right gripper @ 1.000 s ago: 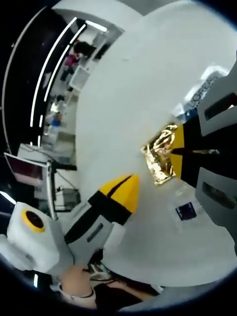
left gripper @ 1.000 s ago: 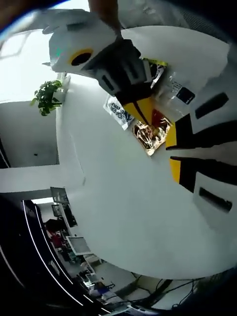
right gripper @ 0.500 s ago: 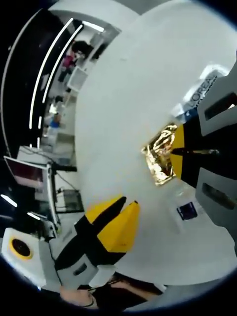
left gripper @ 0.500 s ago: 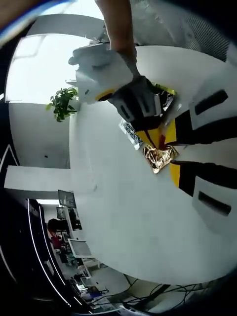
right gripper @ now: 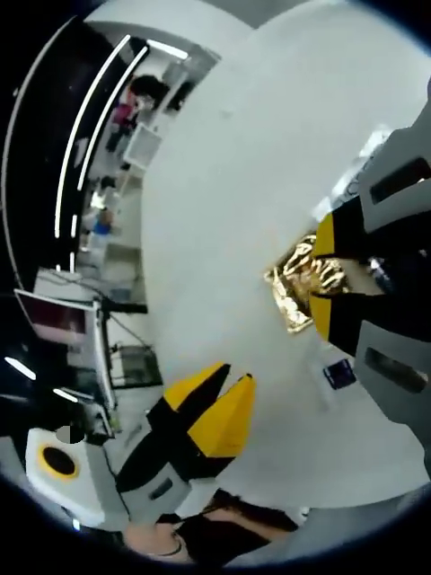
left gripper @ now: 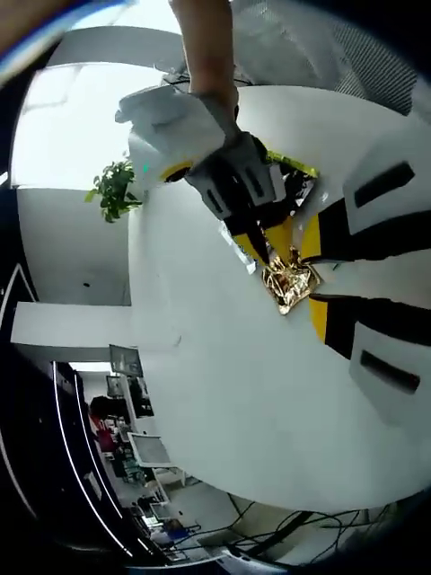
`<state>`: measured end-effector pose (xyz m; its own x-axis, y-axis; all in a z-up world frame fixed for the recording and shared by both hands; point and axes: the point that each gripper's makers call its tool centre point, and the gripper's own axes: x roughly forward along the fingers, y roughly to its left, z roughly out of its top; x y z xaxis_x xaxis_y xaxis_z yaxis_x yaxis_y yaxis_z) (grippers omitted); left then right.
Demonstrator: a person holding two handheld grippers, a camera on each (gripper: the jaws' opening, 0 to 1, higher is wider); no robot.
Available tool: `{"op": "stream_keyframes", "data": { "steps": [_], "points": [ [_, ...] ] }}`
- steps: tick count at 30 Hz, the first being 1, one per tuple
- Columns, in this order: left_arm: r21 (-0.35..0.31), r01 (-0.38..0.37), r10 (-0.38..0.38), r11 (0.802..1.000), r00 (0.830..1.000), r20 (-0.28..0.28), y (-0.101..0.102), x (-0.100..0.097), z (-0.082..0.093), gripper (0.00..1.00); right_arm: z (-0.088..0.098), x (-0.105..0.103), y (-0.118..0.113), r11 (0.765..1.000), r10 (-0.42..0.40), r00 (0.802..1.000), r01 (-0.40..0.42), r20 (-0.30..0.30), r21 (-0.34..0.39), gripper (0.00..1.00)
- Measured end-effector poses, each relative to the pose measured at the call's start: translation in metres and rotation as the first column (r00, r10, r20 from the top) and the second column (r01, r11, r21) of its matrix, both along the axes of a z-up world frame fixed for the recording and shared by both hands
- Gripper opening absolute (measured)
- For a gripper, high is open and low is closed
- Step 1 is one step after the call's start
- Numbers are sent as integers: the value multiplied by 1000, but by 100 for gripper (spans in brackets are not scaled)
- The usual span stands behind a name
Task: Arrange the skincare products in the storage area until every visible bottle or jar stands upright without overlapping.
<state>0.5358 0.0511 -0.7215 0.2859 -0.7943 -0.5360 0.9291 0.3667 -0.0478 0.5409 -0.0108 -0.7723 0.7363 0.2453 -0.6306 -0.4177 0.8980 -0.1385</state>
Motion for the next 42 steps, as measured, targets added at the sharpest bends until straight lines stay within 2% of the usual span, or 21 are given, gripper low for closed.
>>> {"op": "stream_keyframes", "data": {
  "steps": [10,12,15,18,21,24,34,38,40,42],
  "points": [
    [-1,20,-20,1000,1000,12,0,-6,8,13,34,-14,-2,1000,-10,999,11,52,-4,5],
    [-8,23,-23,1000,999,23,0,-6,12,15,44,-18,-2,1000,-8,997,8,70,-7,5],
    [3,20,-20,1000,997,76,1,-2,17,15,54,-23,-3,1000,-7,996,8,87,-9,6],
    [-8,25,-25,1000,997,67,0,-6,23,17,62,-26,-5,1000,-17,995,18,103,-9,7],
    [-10,36,-35,999,995,94,-1,-9,27,22,71,-31,-5,1000,-22,993,23,118,-6,9],
    [-17,43,-41,999,995,93,0,-12,33,22,76,-37,-4,1000,-18,992,20,126,-17,11],
    [-39,58,-54,998,993,104,-1,-24,47,33,98,-61,-4,1000,-21,988,24,151,-20,24],
    [-34,71,-68,997,992,102,-1,-28,45,35,104,-71,-7,999,-25,987,30,158,-29,29],
    [-27,93,-90,995,991,98,-2,-33,44,38,106,-75,-10,999,-38,986,44,162,-33,34],
    [-26,94,-91,995,991,94,-1,-33,44,40,107,-81,-13,998,-41,986,49,160,-42,44]
  ]
}}
